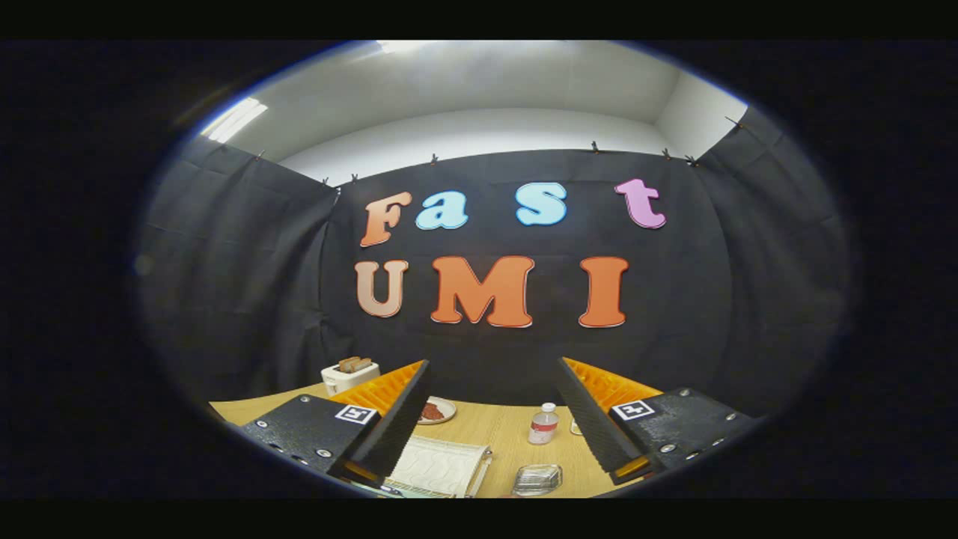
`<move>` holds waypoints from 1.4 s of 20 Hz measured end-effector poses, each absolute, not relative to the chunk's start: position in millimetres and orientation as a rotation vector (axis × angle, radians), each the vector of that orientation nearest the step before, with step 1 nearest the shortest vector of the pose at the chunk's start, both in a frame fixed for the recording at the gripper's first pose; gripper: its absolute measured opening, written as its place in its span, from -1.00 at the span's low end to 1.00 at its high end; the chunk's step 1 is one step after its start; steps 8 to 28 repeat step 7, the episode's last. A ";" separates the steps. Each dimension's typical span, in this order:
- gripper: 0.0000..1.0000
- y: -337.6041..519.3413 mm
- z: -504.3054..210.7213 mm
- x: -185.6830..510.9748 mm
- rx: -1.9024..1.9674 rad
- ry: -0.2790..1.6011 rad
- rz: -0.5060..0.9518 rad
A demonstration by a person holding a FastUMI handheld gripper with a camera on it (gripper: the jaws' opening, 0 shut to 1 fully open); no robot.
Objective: Take the plate from the dish rack, then take the spoon from the basket and place it into the plate.
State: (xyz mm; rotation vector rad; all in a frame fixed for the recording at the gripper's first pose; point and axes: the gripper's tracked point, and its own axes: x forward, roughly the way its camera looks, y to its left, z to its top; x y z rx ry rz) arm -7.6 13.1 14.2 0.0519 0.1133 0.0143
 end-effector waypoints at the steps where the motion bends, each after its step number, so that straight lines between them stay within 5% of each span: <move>1: 0.96 14.8 16.2 -6.1 0.053 0.109 0.016; 28: 0.96 20.2 21.7 5.2 0.056 0.083 0.024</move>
